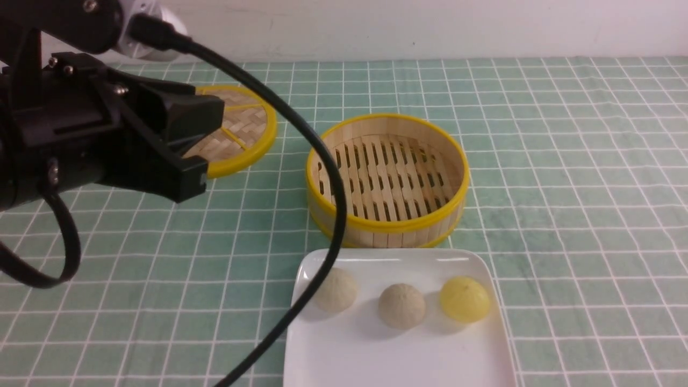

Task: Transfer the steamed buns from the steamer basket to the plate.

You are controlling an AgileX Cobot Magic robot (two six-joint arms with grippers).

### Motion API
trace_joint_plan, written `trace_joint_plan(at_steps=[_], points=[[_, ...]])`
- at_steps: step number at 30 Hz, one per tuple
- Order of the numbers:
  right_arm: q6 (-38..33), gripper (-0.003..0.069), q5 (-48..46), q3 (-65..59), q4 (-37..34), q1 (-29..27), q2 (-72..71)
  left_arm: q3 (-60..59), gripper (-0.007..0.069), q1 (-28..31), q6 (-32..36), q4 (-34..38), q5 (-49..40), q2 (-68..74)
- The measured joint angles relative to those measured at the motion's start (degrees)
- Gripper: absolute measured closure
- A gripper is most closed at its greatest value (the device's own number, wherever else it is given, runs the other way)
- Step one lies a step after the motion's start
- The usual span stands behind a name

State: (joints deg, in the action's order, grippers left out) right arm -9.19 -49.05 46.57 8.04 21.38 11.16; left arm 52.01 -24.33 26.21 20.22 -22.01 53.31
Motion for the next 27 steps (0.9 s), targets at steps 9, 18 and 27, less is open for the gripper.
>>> trace_joint_plan(at_steps=[9,18,27], points=[[16.1,0.0122,37.7,-28.4,22.1,0.0,-7.1,0.0,0.0385,0.0,-0.1,0.2,0.1,0.0],[36.0,0.0122,38.8,-33.3,33.4,0.0,-7.1,0.0,0.0385,0.0,-0.1,0.2,0.1,0.0],[52.2,0.0140,27.5,-33.3,42.0,0.0,-7.1,0.0,0.0385,0.0,0.0,0.2,0.1,0.0]])
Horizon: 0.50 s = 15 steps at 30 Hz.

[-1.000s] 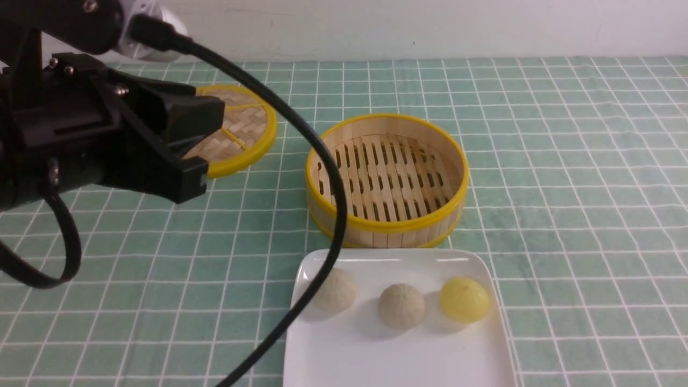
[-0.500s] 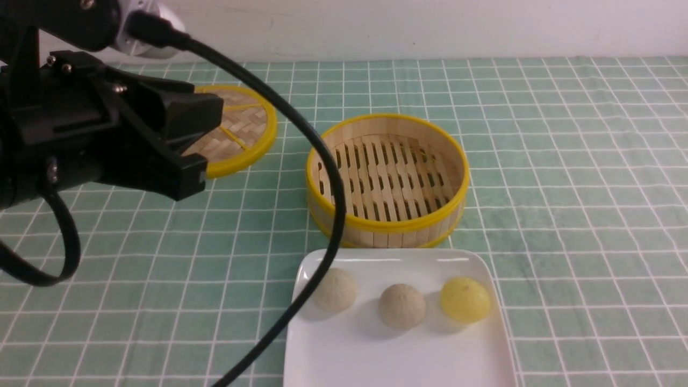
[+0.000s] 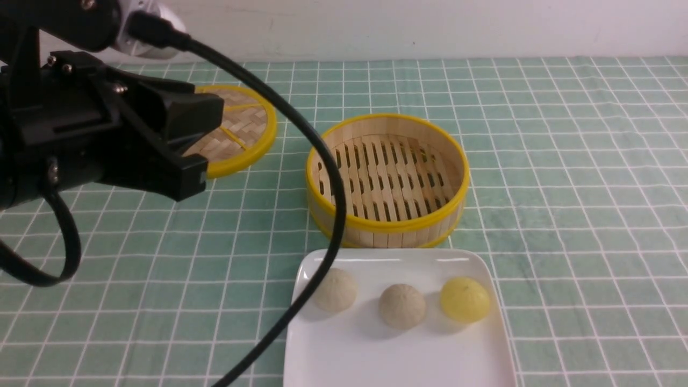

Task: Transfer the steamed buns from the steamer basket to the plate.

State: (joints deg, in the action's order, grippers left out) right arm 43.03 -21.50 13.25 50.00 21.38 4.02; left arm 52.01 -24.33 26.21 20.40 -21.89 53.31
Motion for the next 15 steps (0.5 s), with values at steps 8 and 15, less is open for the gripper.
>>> trace_joint_plan(at_steps=[8,15], points=[[8.1,0.0218,-3.8,0.0,4.4,0.0,0.0,0.0,0.0385,0.0,0.1,0.0,0.6,0.0],[8.3,0.0344,-5.3,0.0,4.5,0.0,0.0,0.0,0.0385,0.0,0.1,0.0,1.7,0.0]])
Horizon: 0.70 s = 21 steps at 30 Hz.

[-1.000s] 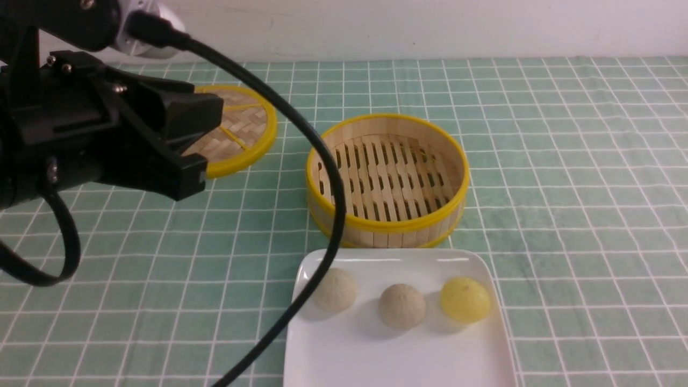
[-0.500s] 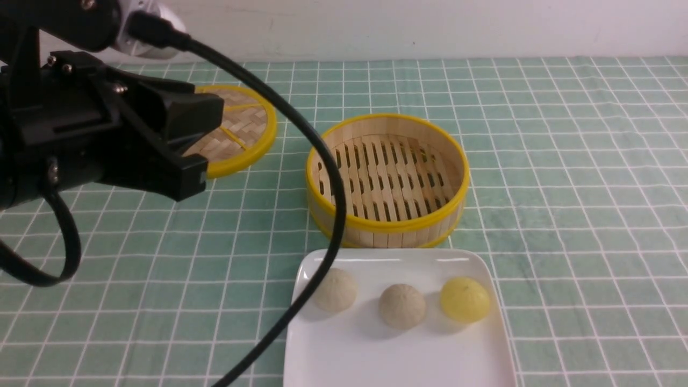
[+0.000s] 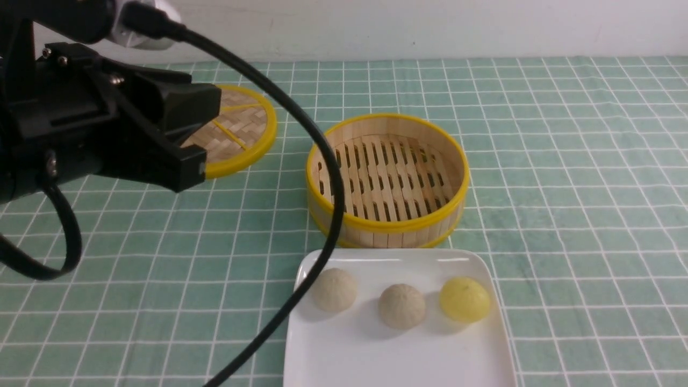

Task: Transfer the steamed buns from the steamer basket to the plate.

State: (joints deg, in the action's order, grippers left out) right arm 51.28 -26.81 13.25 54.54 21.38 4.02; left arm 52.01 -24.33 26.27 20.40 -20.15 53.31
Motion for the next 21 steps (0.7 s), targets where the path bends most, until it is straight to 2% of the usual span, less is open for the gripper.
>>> trace_joint_plan(at_steps=[1,5,9,21], points=[[0.0,0.0344,0.0,0.0,0.0,0.0,0.0,0.0,0.0385,0.0,0.0,0.0,0.0,0.0],[0.0,0.0435,-0.4,0.0,0.0,0.0,0.0,0.0,0.0385,0.0,0.0,0.0,0.0,0.0],[0.0,0.0480,-0.4,0.0,0.0,0.0,0.0,0.0,0.0385,0.0,-0.1,0.0,0.0,0.0],[0.0,0.0481,-0.7,0.0,0.0,0.0,0.0,0.0,0.0385,0.0,-0.2,0.0,-0.4,0.0]])
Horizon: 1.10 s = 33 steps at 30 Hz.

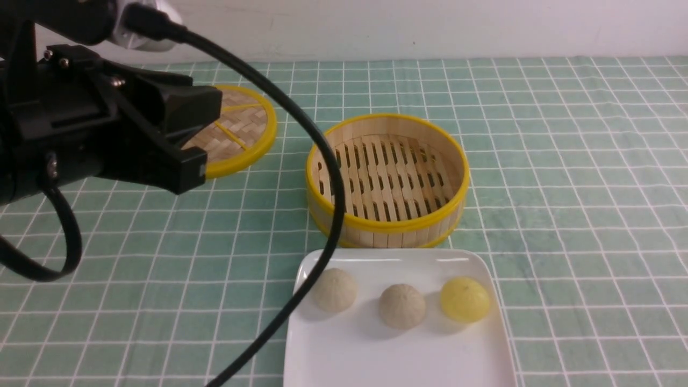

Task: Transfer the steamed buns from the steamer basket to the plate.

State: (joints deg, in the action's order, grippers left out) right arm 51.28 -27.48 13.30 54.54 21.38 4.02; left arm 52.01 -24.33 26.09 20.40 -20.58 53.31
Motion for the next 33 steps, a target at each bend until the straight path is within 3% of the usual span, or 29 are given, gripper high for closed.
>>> trace_joint_plan(at_steps=[11,16,21,27,33], points=[[0.0,0.0466,-0.1,0.0,0.0,0.0,0.0,-1.9,0.0385,0.4,-0.6,-4.5,0.0,0.0],[0.0,0.0458,-0.1,0.0,0.0,0.0,0.0,-14.1,0.0385,9.0,-6.2,-1.4,0.0,-3.4],[0.0,0.0449,-0.3,0.0,0.0,0.0,0.0,-29.6,0.0385,17.6,-4.8,0.7,5.9,-14.0],[0.0,0.0442,-0.3,0.0,0.0,0.0,0.0,-42.9,0.0385,22.7,-4.4,0.3,17.1,-28.8],[0.0,0.0433,-0.3,0.0,0.0,0.0,0.0,-51.9,0.0385,26.4,-3.9,-3.2,17.9,-38.7]])
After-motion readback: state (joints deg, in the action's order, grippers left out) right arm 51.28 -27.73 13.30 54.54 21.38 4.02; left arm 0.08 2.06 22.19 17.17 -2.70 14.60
